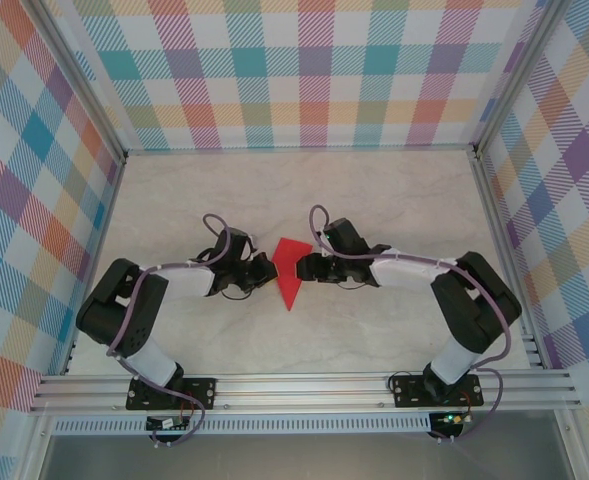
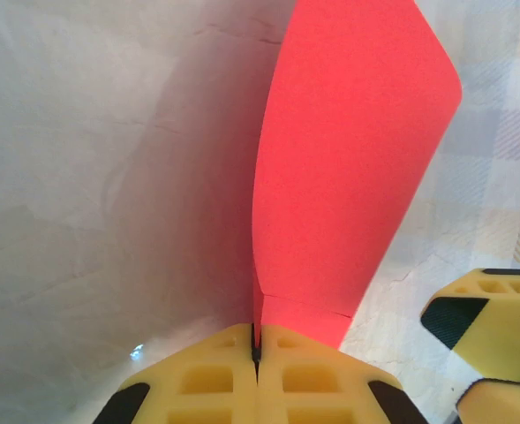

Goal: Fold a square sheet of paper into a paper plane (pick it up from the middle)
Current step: Fold the wing for the fifth time at the center of the table.

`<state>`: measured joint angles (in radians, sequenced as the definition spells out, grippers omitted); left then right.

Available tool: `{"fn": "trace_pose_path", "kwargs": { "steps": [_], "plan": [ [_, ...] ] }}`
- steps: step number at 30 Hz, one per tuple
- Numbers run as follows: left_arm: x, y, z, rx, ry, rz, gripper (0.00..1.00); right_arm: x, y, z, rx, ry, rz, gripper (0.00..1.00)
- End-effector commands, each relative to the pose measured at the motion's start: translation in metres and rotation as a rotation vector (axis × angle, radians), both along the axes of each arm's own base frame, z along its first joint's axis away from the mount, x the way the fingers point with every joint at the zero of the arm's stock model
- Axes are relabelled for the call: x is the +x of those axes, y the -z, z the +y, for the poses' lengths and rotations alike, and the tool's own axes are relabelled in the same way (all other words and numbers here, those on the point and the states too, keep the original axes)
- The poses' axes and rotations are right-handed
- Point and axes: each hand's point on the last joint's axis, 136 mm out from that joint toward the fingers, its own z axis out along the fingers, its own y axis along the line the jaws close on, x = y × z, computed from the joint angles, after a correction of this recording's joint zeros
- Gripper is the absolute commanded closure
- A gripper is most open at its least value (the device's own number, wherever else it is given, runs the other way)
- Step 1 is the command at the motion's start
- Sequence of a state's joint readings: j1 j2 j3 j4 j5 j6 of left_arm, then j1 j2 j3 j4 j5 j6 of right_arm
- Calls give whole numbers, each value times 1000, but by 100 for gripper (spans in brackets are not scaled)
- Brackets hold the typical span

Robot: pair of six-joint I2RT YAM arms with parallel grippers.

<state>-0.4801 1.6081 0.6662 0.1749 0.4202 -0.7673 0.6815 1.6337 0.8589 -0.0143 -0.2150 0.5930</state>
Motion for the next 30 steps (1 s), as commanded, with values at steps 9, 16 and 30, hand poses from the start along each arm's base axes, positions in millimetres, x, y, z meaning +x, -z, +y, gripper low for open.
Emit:
{"fn": "trace_pose_path", "kwargs": {
  "steps": [9,16,30],
  "plan": [
    [-3,-27,26,152,-296,-109,99,13,-33,-35,-77,41,-319,1],
    [-3,-58,44,154,-419,-183,100,15,-46,-39,-110,34,-448,0],
    [-1,-25,35,200,-412,-82,98,9,-44,-4,-85,-155,-589,4]
  ]
}}
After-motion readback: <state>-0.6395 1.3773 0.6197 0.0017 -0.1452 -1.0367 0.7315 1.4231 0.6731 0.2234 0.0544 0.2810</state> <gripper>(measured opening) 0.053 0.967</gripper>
